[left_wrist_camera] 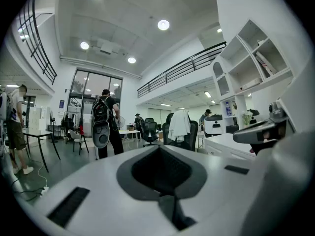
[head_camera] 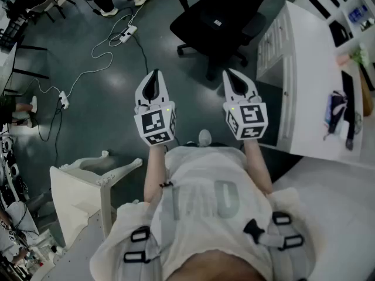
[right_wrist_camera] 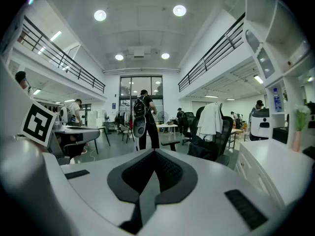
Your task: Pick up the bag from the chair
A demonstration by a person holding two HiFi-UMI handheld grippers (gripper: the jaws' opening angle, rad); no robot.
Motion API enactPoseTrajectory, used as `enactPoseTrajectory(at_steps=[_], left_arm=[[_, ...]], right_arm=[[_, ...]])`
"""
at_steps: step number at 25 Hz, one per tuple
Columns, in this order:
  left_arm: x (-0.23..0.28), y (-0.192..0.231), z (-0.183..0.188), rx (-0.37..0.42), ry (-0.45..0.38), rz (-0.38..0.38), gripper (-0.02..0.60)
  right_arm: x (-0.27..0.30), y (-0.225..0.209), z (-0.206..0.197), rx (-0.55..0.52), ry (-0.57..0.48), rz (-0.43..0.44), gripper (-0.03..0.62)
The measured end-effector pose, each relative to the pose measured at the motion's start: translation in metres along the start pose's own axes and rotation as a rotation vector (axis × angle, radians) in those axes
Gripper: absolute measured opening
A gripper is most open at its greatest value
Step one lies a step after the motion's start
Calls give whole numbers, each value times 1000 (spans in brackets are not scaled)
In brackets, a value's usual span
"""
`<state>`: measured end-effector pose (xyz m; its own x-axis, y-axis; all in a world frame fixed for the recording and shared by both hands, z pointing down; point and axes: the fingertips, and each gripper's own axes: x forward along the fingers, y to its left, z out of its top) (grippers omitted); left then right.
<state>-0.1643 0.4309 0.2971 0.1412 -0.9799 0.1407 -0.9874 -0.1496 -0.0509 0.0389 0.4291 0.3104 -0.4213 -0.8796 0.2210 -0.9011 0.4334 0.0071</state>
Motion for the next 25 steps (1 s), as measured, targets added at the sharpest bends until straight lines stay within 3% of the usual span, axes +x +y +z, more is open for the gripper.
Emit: enactPoseTrajectory(at_steps=[8, 16, 25], left_arm=[[27, -7, 4, -1, 1, 0, 6], [50, -7, 1, 0, 25, 12, 6], [63, -2, -4, -4, 31, 36, 6]], right_arm=[[18, -17, 4, -18, -2, 20, 5], [36, -41, 3, 72, 11, 17, 5], [57, -31, -8, 46, 41, 76, 5]])
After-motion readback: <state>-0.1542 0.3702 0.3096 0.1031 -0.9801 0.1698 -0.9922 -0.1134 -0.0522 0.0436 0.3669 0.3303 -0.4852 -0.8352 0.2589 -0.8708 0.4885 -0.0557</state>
